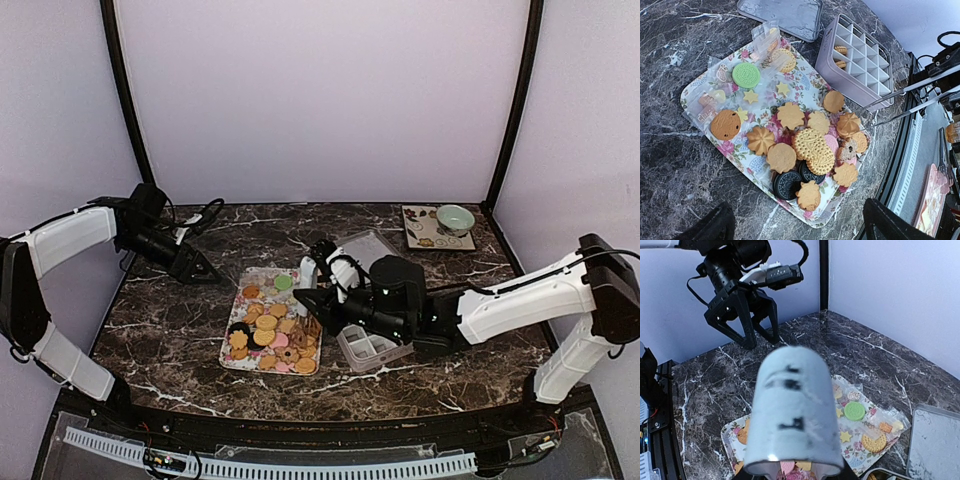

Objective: Pack the cookies
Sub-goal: Pick up the fake cookies from the plate, then place the fake cookies in the empty pocket of the box.

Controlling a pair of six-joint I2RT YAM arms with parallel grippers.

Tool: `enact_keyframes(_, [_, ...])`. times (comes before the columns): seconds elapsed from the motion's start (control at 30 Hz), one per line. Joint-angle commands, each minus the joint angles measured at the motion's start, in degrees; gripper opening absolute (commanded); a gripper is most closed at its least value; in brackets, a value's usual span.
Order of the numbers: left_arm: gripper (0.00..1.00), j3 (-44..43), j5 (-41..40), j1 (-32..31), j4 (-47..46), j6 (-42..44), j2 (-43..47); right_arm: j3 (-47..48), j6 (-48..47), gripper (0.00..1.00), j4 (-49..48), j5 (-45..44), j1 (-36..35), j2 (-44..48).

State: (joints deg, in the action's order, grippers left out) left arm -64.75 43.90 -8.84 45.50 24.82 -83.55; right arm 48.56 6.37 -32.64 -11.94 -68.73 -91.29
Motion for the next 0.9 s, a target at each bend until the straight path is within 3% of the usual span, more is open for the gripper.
enact_keyframes(0.0, [0.91, 0.46, 0.81, 0.37, 0.56, -0.27, 1.90, 3.83, -2.48, 0.17, 0.56, -1.51, 0.71, 5.29])
enact_keyframes(0.5, [0.91, 0.42, 1.14, 0.37, 0.26, -0.60, 1.77, -3.86, -5.81, 0.17, 8.42, -4.01, 14.73, 18.84])
enact_keyframes(0.87, [0.91, -0.16, 1.28, 0.39, 0.28, -0.69, 1.58, -6.77, -5.68, 0.16, 8.49, -2.72, 20.97, 19.87])
